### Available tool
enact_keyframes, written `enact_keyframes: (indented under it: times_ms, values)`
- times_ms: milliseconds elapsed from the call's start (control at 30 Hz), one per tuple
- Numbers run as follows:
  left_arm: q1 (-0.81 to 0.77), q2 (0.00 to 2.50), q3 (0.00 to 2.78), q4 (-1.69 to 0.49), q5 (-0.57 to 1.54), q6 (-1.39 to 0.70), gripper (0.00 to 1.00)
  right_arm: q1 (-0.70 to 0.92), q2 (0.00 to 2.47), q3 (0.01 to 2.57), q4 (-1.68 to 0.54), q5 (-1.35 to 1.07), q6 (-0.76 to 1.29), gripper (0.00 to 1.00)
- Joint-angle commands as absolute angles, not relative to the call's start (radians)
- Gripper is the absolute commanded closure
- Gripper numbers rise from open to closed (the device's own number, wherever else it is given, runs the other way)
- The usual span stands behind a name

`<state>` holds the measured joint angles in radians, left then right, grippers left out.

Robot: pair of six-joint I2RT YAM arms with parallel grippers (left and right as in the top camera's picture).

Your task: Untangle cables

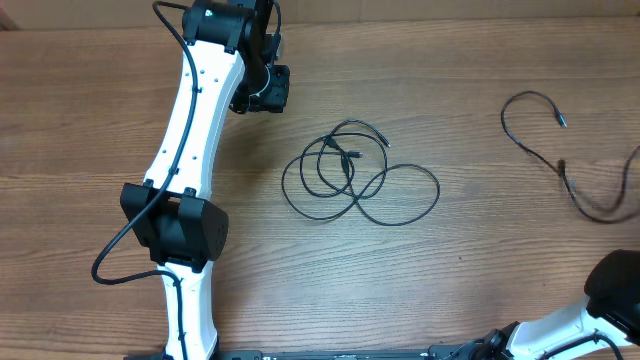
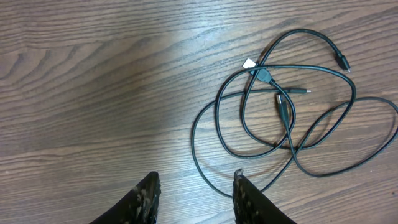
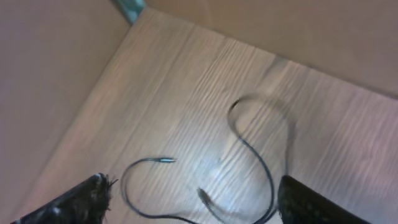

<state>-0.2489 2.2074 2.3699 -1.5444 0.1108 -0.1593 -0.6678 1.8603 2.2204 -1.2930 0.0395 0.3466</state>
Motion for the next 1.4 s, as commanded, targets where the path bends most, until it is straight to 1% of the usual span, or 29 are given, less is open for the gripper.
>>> enact_keyframes:
  times_ms: [0, 133, 200, 233, 333, 400, 500, 600, 833, 867, 900, 1000, 1033, 1067, 1233, 1367]
  values:
    - [-0.258, 2.204, 2.370, -1.541, 0.103, -0.180, 0.61, -0.667, 1.863, 2.238, -1.295, -0.137, 0.257, 0.13]
    - [-0.237, 2.204, 2.370, -1.551, 0.100, -0.186, 0.60, -0.662, 1.863, 2.238, -1.343, -0.362, 0.139, 0.09]
    - [-0.224, 2.204, 2.370, -1.560, 0.099, -0.204, 0.60, -0.649, 1.863, 2.238, -1.394, -0.435, 0.072, 0.08]
    - [-0.216, 2.204, 2.370, -1.564, 0.096, -0.212, 0.59, -0.639, 1.863, 2.238, -1.424, -0.457, 0.034, 0.06]
    - [-0.188, 2.204, 2.370, -1.574, 0.097, -0.249, 0.58, -0.578, 1.863, 2.237, -1.512, -0.473, -0.068, 0.04]
    - [-0.181, 2.204, 2.370, -1.575, 0.099, -0.275, 0.57, -0.521, 1.863, 2.228, -1.536, -0.472, -0.092, 0.00]
    - [-0.178, 2.204, 2.370, -1.570, 0.105, -0.286, 0.55, -0.405, 1.863, 2.202, -1.558, -0.467, -0.147, 0.00]
    - [-0.176, 2.204, 2.370, -1.575, 0.099, -0.284, 0.53, -0.291, 1.863, 2.149, -1.550, -0.400, -0.148, 0.00]
    - [-0.176, 2.204, 2.370, -1.575, 0.093, -0.284, 0.50, -0.046, 1.863, 1.925, -1.442, -0.315, -0.147, 0.00]
    - [-0.176, 2.204, 2.370, -1.582, 0.093, -0.285, 0.51, -0.019, 1.863, 1.889, -1.419, -0.311, -0.147, 0.00]
    - [-0.176, 2.204, 2.370, -1.595, 0.083, -0.287, 0.55, 0.013, 1.863, 1.846, -1.387, -0.299, -0.147, 0.00]
    - [-0.176, 2.201, 2.370, -1.662, 0.036, -0.295, 0.56, 0.088, 1.863, 1.743, -1.300, -0.283, -0.136, 0.00]
    - [-0.177, 2.199, 2.370, -1.690, 0.011, -0.295, 0.56, 0.109, 1.863, 1.715, -1.273, -0.272, -0.135, 0.00]
    - [-0.179, 2.195, 2.362, -1.690, 0.008, -0.273, 0.60, 0.128, 1.863, 1.690, -1.248, -0.257, -0.130, 0.00]
    - [-0.191, 2.109, 2.289, -1.690, 0.006, -0.303, 0.59, 0.198, 1.863, 1.576, -1.088, -0.162, -0.051, 0.01]
    - [-0.197, 1.997, 2.177, -1.690, -0.074, -0.373, 0.59, 0.233, 1.863, 1.502, -0.971, -0.160, -0.036, 0.01]
